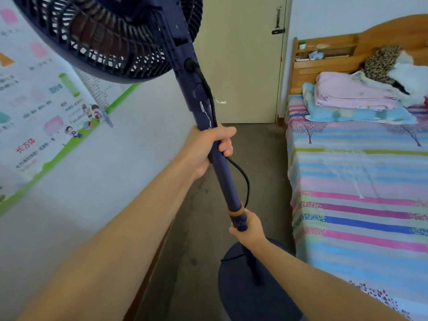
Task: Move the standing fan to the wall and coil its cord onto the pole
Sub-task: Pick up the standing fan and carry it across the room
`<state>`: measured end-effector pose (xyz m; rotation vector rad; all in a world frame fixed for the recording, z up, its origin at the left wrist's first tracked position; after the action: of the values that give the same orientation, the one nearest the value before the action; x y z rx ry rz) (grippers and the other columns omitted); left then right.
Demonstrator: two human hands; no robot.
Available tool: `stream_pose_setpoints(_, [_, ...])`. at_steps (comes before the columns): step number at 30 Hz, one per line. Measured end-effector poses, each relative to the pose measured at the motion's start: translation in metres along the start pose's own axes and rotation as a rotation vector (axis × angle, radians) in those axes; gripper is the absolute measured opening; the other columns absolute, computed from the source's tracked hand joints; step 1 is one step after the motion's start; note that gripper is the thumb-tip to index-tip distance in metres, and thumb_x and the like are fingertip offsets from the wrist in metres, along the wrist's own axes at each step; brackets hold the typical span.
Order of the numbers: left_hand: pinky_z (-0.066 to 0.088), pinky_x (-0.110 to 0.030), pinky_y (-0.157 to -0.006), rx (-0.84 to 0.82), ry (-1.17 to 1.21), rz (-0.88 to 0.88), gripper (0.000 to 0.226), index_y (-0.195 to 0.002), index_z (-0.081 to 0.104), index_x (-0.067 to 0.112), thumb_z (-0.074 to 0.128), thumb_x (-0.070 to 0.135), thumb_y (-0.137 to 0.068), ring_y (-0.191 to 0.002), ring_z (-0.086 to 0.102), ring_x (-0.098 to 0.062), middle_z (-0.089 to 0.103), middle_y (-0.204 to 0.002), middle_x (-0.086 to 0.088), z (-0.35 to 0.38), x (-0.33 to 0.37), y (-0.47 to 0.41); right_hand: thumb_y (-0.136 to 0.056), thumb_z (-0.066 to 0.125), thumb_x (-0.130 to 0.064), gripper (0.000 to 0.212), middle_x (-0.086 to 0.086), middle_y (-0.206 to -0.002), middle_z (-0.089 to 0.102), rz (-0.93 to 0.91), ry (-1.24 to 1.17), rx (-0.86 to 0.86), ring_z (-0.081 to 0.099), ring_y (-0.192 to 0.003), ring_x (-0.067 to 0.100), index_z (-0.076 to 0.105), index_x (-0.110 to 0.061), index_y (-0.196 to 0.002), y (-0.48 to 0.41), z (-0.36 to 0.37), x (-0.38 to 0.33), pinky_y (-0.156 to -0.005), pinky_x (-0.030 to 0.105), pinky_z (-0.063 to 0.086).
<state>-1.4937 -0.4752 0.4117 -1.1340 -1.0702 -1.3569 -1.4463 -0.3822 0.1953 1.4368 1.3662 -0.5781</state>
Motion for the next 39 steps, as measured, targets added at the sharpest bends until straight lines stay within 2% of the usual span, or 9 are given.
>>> stream_pose_setpoints(4, [0.04,-0.028,-0.053,0.025,-0.002,-0.001,0.038,-0.056,0.037,0.011,0.059,0.0,-0.086,-0.042,0.038,-0.017,0.038,-0.043,0.0,-0.005,-0.001,-0.055,-0.077,0.057,0.008,0.022,0.008,-0.088,0.052,0.001,0.011,-0.026,0.046,-0.086,0.017,0.046,-0.008,-0.088,-0.054,-0.019,-0.006,-0.075,0.03,0.041])
stream_pose_setpoints(8, [0.042,-0.027,-0.052,0.027,-0.007,-0.013,0.038,-0.057,0.036,0.011,0.058,0.0,-0.086,-0.044,0.039,-0.017,0.038,-0.044,-0.001,-0.014,0.0,-0.101,-0.076,0.054,0.011,0.024,0.0,-0.066,0.041,0.022,-0.006,-0.057,0.038,-0.081,0.018,0.043,-0.01,-0.076,-0.107,-0.028,-0.015,-0.072,0.031,0.037])
stream_pose_setpoints(12, [0.041,-0.03,-0.058,0.06,-0.011,-0.014,0.041,-0.055,0.035,0.011,0.058,-0.002,-0.086,-0.046,0.039,-0.019,0.038,-0.044,-0.002,-0.026,0.004,-0.141,-0.077,0.055,0.01,0.023,0.006,-0.081,0.049,0.022,-0.049,-0.061,0.042,-0.083,0.018,0.046,-0.009,-0.086,-0.15,-0.035,-0.025,-0.073,0.03,0.039])
stream_pose_setpoints(16, [0.04,-0.03,-0.058,0.083,-0.012,-0.017,0.041,-0.056,0.034,0.012,0.057,-0.002,-0.086,-0.048,0.036,-0.021,0.037,-0.044,-0.002,-0.045,0.004,-0.181,-0.077,0.063,0.007,0.036,0.001,-0.091,0.056,-0.129,-0.077,-0.059,0.051,-0.084,0.014,0.051,-0.021,-0.096,-0.185,-0.037,-0.043,-0.078,0.025,0.042])
stream_pose_setpoints(23, [0.042,-0.031,-0.061,0.058,-0.044,-0.046,0.04,-0.055,0.035,0.01,0.057,-0.001,-0.087,-0.049,0.038,-0.021,0.038,-0.046,-0.003,-0.096,-0.003,-0.278,-0.077,0.064,0.007,0.039,-0.014,-0.082,0.053,-0.138,-0.077,-0.057,0.053,-0.085,0.015,0.051,-0.023,-0.098,-0.282,-0.024,-0.075,-0.078,0.026,0.043])
stream_pose_setpoints(31, [0.042,-0.032,-0.061,0.014,-0.06,-0.068,0.039,-0.058,0.034,0.012,0.055,-0.003,-0.088,-0.05,0.038,-0.023,0.036,-0.047,-0.006,-0.154,0.0,-0.391,-0.078,0.063,0.007,0.03,0.021,-0.107,0.06,0.077,-0.122,0.013,0.056,-0.103,0.032,0.054,-0.004,-0.105,-0.408,-0.003,-0.108,-0.096,0.055,0.045])
stream_pose_setpoints(33, [0.042,-0.031,-0.06,-0.006,-0.071,-0.057,0.039,-0.057,0.035,0.012,0.054,-0.003,-0.088,-0.049,0.038,-0.022,0.037,-0.046,-0.005,-0.161,0.0,-0.412,-0.078,0.063,0.008,0.033,0.023,-0.11,0.061,0.065,-0.127,0.039,0.057,-0.105,0.032,0.055,0.001,-0.109,-0.426,-0.003,-0.117,-0.096,0.05,0.047])
stream_pose_setpoints(36, [0.04,-0.031,-0.059,-0.024,-0.052,-0.065,0.042,-0.053,0.035,0.012,0.056,-0.004,-0.087,-0.047,0.038,-0.022,0.038,-0.042,-0.002,-0.173,-0.002,-0.444,-0.077,0.064,0.008,0.037,0.015,-0.102,0.064,-0.035,-0.101,0.046,0.056,-0.092,0.018,0.058,-0.001,-0.113,-0.451,-0.004,-0.13,-0.082,0.028,0.045])
stream_pose_setpoints(39, [0.039,-0.031,-0.058,-0.05,-0.065,-0.068,0.043,-0.052,0.036,0.011,0.057,-0.004,-0.086,-0.047,0.039,-0.021,0.039,-0.042,-0.002,-0.183,-0.007,-0.477,-0.077,0.064,0.007,0.038,0.016,-0.105,0.065,-0.056,-0.089,0.054,0.058,-0.091,0.024,0.059,-0.002,-0.114,-0.481,-0.006,-0.134,-0.081,0.028,0.045])
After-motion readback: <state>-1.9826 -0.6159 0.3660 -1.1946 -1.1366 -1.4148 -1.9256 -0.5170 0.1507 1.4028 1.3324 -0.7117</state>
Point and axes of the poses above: each hand's wrist, its own y-axis away from the middle knuckle, its own z-axis out of the palm, x = y × z, the point moved 5 cm from there along -y, towards the middle knuckle
